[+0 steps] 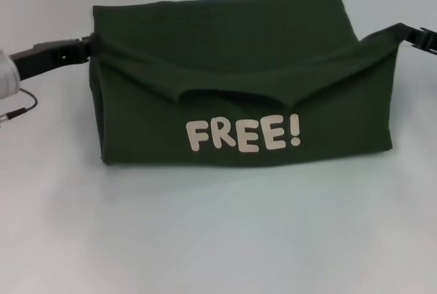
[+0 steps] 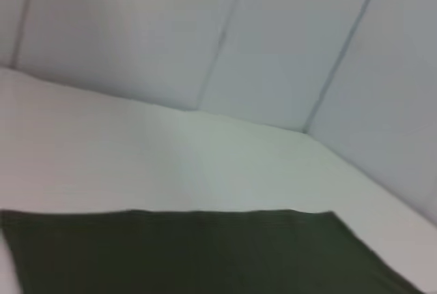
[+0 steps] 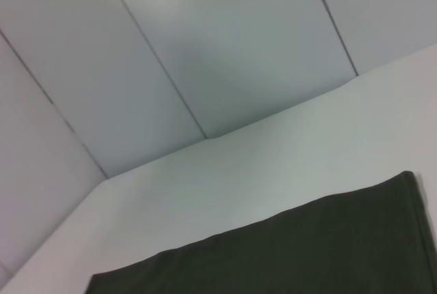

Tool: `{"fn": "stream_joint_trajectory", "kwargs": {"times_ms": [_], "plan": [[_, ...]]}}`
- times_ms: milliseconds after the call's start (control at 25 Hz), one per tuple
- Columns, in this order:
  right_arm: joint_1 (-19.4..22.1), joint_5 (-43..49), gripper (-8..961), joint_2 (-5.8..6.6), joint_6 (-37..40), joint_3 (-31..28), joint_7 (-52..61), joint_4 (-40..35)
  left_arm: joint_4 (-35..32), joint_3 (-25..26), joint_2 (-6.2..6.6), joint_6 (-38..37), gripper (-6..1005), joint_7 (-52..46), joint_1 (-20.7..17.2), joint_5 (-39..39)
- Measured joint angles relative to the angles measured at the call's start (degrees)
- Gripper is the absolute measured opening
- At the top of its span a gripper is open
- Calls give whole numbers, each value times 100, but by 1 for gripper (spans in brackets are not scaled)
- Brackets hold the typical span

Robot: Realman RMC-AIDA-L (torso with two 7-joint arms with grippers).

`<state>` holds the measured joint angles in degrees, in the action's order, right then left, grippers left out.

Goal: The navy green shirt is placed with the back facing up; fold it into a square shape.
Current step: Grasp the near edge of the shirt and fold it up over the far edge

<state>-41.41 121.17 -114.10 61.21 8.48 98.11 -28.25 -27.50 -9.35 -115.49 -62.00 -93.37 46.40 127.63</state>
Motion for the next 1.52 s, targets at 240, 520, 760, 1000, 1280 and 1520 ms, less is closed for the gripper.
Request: {"fn": "stream_joint_trajectory", "kwargs": {"times_ms": [240, 520, 760, 1000, 1280, 1520], "plan": [[-238, -508, 98, -123, -901, 359, -547, 544, 260, -5, -173, 920, 40, 838, 105, -528], [-348, -1059, 108, -373, -1794, 440, -1366, 832, 752, -5, -347, 1748, 41, 2062, 101, -1227], [-370, -1459, 117, -428, -2156, 469, -1901, 1073, 843, 1, -553, 2078, 40, 2855, 107, -1699], [-329, -1616, 125, -463, -2195, 480, -2089, 1116, 873, 1, -647, 2235, 53, 3232, 128, -1843], [-323, -1618, 135, -467, -2191, 498, -2092, 1127, 890, -49, -675, 2259, 93, 3351, 132, -1856], [-300, -1594, 144, -466, -2050, 668, -2057, 1088, 831, -116, -676, 2211, 228, 3160, 102, -1857]]}}
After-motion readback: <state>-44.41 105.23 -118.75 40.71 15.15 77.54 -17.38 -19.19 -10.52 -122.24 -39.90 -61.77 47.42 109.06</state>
